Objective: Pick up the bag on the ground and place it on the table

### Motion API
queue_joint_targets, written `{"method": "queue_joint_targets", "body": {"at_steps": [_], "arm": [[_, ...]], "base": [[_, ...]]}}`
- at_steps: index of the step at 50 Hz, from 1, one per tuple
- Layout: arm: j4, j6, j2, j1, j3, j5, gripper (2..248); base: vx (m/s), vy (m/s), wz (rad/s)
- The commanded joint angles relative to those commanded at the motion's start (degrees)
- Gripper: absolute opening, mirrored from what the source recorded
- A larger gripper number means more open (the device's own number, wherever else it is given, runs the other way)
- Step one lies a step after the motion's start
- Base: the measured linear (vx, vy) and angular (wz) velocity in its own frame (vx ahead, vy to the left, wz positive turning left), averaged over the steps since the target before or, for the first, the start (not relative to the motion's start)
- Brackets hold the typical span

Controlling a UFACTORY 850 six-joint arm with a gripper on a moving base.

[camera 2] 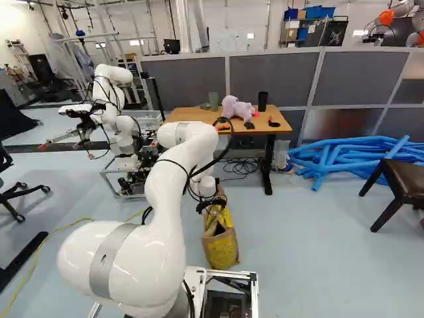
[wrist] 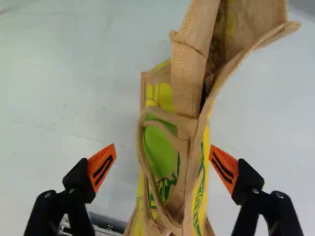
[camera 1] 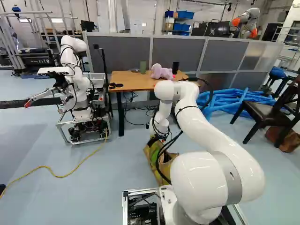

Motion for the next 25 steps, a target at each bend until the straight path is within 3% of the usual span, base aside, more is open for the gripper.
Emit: {"method": "queue_joint_targets", "body": {"at_steps": [25], "arm": [[0.0,0.0,-5.5,-0.4,-5.2,0.0,247]], "base": [[0.0,0.0,0.0]]}}
